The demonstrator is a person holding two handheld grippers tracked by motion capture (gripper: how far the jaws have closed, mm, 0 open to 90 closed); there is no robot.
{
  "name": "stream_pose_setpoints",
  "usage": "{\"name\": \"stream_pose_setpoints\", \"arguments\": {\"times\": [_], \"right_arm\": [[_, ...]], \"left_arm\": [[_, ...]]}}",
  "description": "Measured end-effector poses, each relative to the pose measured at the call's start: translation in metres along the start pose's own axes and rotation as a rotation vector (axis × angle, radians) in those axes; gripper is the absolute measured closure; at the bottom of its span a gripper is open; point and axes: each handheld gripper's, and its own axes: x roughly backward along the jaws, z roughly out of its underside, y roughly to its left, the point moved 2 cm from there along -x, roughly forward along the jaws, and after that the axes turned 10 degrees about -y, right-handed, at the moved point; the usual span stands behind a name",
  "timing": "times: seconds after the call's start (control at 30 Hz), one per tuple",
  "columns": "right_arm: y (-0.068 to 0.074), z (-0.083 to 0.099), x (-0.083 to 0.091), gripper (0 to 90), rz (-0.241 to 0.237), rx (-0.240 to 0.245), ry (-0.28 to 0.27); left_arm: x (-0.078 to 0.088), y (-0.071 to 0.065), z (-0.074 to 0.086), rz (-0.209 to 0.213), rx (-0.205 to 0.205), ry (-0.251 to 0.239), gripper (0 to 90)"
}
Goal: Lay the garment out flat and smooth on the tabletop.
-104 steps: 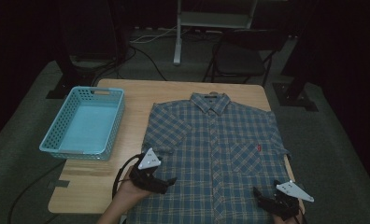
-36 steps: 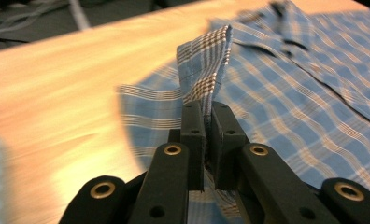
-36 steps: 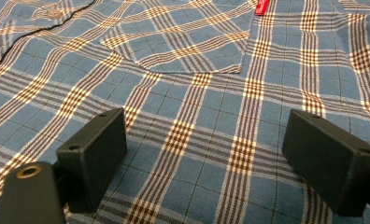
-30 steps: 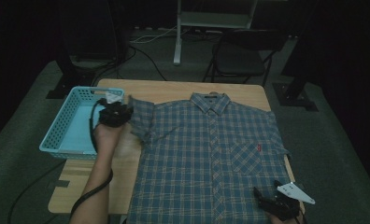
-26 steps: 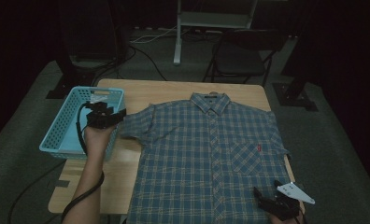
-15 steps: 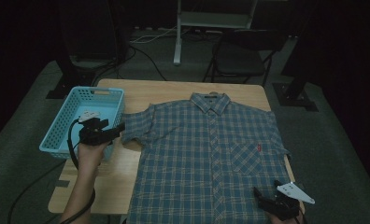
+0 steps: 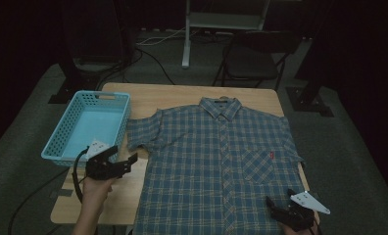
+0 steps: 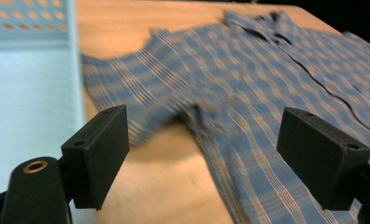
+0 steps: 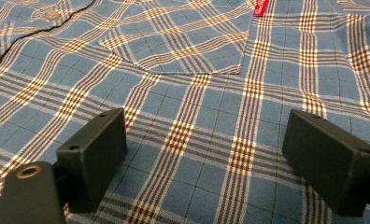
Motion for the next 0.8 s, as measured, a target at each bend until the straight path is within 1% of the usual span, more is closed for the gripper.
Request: {"name": "stream_pose_setpoints", "arguments": {"times": [0.07, 0.13, 0.17, 0.27, 0.33, 0.37, 0.47, 0.53, 0.6, 0.8], "right_arm": [[0.0, 0.0, 0.0, 13.4, 0.0, 0.0, 0.001], [0.0, 0.0, 0.0, 13.3, 0.0, -0.001, -0.002], [0.0, 0.0, 0.0, 13.4, 0.001, 0.0, -0.002], [0.0, 0.0, 0.0, 13.4, 0.001, 0.0, -0.003], [0.0, 0.0, 0.0, 13.4, 0.002, -0.001, -0.003], [0.0, 0.0, 0.0, 13.3, 0.002, -0.001, -0.003], [0.0, 0.0, 0.0, 13.4, 0.002, -0.001, -0.004], [0.0, 0.001, 0.0, 13.3, 0.001, 0.001, -0.005], [0.0, 0.001, 0.0, 13.3, 0.001, 0.001, -0.005], [0.0, 0.001, 0.0, 13.4, 0.001, 0.001, -0.008]], "left_arm": [[0.005, -0.006, 0.008, 0.017, -0.007, 0.0, 17.8], [0.012, -0.013, 0.016, 0.031, 0.001, -0.013, 17.8], [0.014, -0.017, 0.02, 0.031, -0.004, -0.019, 17.8], [0.022, -0.026, 0.03, -0.004, -0.017, -0.034, 17.7], [0.025, -0.031, 0.036, -0.008, -0.024, -0.032, 10.0], [0.027, -0.032, 0.04, 0.004, -0.02, -0.032, 9.9], [0.03, -0.035, 0.05, 0.001, -0.013, -0.026, 9.9], [0.031, -0.036, 0.057, 0.007, 0.003, -0.028, 9.9], [0.031, -0.037, 0.064, 0.02, 0.01, -0.022, 9.9], [0.029, -0.038, 0.086, 0.005, 0.018, 0.0, 10.0]]}}
